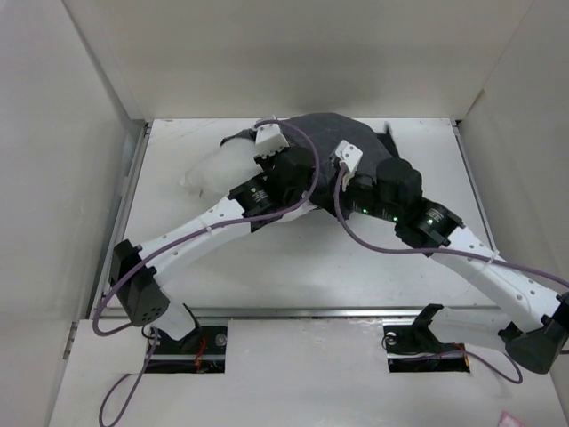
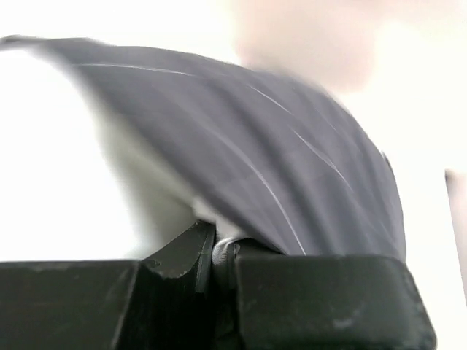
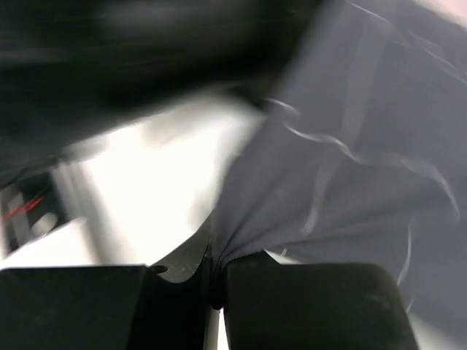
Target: Put the pillow into the pillowcase
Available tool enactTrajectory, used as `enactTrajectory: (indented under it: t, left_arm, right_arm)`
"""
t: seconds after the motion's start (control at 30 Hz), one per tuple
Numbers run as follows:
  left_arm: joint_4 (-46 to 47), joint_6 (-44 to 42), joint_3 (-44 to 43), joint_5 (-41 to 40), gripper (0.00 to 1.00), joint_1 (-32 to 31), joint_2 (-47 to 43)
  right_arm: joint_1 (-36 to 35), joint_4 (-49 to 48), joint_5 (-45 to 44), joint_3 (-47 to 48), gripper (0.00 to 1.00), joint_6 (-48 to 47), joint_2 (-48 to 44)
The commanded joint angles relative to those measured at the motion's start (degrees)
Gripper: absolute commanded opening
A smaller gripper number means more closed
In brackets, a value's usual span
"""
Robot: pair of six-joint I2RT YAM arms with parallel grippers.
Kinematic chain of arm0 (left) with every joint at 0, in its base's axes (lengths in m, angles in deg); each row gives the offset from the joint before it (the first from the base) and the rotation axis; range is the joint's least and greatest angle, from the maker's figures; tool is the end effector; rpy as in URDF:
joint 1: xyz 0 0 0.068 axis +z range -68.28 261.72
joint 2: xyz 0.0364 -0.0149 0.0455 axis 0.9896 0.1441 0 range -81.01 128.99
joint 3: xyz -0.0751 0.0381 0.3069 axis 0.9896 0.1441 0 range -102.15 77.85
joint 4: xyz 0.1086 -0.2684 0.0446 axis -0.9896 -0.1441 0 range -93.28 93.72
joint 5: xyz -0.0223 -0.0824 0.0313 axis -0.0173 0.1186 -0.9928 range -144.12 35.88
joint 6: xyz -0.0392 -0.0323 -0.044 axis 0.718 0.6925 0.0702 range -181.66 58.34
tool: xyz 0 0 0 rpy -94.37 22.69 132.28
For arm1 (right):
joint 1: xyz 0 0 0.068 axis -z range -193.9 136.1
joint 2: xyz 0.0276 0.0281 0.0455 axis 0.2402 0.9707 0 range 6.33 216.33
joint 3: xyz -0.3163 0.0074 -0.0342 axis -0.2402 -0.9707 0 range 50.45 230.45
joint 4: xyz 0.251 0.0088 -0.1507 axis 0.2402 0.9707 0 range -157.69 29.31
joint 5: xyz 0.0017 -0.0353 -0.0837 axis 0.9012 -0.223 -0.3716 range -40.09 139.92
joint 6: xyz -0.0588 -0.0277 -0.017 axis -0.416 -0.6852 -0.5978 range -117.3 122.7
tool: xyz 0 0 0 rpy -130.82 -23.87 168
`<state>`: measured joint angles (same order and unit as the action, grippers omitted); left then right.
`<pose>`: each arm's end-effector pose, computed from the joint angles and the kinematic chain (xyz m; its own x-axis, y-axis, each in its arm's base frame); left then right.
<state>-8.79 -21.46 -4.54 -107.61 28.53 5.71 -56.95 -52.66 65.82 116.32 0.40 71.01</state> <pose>0.2655 -0.2830 0.4318 -0.1425 -0.4505 -0.8813 -0.1004 0.8924 -0.4399 0.1990 0.2061 0.4301 -0.1406 -0.1842 -0.9728 -0.8573 0.5142 0.0266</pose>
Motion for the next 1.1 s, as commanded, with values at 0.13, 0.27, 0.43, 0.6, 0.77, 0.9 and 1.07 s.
enactTrajectory:
  t: [0.13, 0.27, 0.43, 0.6, 0.77, 0.9, 1.07]
  left_arm:
    - [11.8, 7.8, -2.5, -2.9, 0.0, 6.4, 10.3]
    - [7.6, 13.5, -6.6, -0.7, 0.0, 5.4, 16.8]
    - [12.2, 11.3, -5.5, 8.2, 0.0, 4.0, 17.0]
    - [14.6, 0.1, 1.3, 18.3, 0.76, 3.2, 8.8]
    - [12.6, -6.5, 13.8, 27.3, 1.0, 6.7, -5.0]
    - [6.5, -9.3, 20.0, 31.0, 1.0, 9.0, -18.1]
    - [-0.4, -8.5, 24.7, 33.2, 1.0, 9.5, -27.6]
  right_arm:
    - [-2.5, 1.9, 27.5, 7.2, 0.0, -5.0, -6.9]
    - [-2.5, 2.6, 30.4, 8.5, 0.0, -4.4, -5.2]
    - [-2.5, 1.9, 29.8, 9.1, 0.0, -4.4, -2.4]
    - [0.5, 2.6, 27.4, 9.1, 0.0, -4.4, -1.8]
    - [1.0, 1.9, 23.2, 5.9, 0.0, -3.8, -4.7]
    - [1.0, -0.3, 22.6, 3.8, 0.0, -2.3, -5.6]
    - [1.6, -3.0, 27.3, 4.2, 0.0, -2.3, -2.5]
